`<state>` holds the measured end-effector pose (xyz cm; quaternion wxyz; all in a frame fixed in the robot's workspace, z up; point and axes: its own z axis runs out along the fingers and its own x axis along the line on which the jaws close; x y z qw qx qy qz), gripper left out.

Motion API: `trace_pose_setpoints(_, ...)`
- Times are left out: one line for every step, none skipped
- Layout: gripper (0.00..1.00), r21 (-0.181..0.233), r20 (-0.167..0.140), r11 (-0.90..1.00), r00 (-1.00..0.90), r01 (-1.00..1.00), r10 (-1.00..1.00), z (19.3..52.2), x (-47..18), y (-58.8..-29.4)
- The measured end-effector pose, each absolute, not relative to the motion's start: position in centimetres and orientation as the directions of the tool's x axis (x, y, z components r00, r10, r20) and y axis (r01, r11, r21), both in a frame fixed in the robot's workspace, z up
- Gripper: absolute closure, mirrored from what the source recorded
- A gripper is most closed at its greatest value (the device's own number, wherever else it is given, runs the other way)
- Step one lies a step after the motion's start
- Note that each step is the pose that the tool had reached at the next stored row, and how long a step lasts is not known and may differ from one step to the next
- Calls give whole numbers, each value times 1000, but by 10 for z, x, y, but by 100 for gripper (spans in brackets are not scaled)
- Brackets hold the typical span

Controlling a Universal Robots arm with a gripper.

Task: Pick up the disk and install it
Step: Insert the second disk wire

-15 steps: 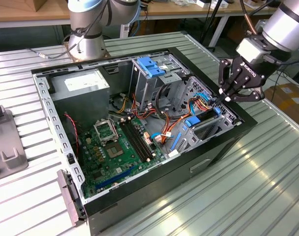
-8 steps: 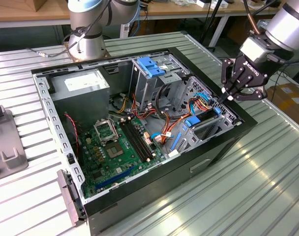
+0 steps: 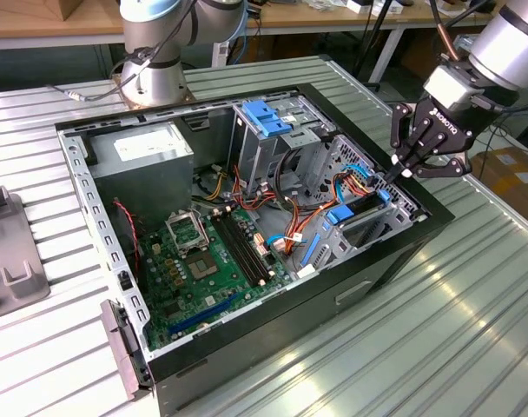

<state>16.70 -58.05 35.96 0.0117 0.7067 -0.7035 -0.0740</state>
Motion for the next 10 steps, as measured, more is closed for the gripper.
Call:
trace_pose_setpoints(90, 121, -88, -10, -1, -993, -996, 360, 167, -580)
trace_pose_setpoints(90, 121, -88, -10, -1, -993, -996, 360, 167, -580)
trace_pose_setpoints(90, 121, -88, -10, -1, -993, -996, 360, 167, -580)
trace_pose_setpoints(89, 121, -88, -10, -1, -993, -996, 360, 167, -580)
trace_pose_setpoints(76, 121, -88, -10, -1, -993, -996, 360, 167, -580)
trace_pose_setpoints(71, 121, -88, -10, -1, -993, -996, 360, 167, -580)
trace_pose_setpoints(64, 121, -88, -10, -1, -993, -996, 360, 167, -580)
trace_pose_setpoints(58, 121, -88, -10, -1, -993, -996, 360, 167, -580)
trace_pose_setpoints(58, 121, -88, -10, -1, -993, -996, 360, 167, -580)
trace_pose_setpoints(52, 121, -88, -10, -1, -993, -996, 360, 167, -580)
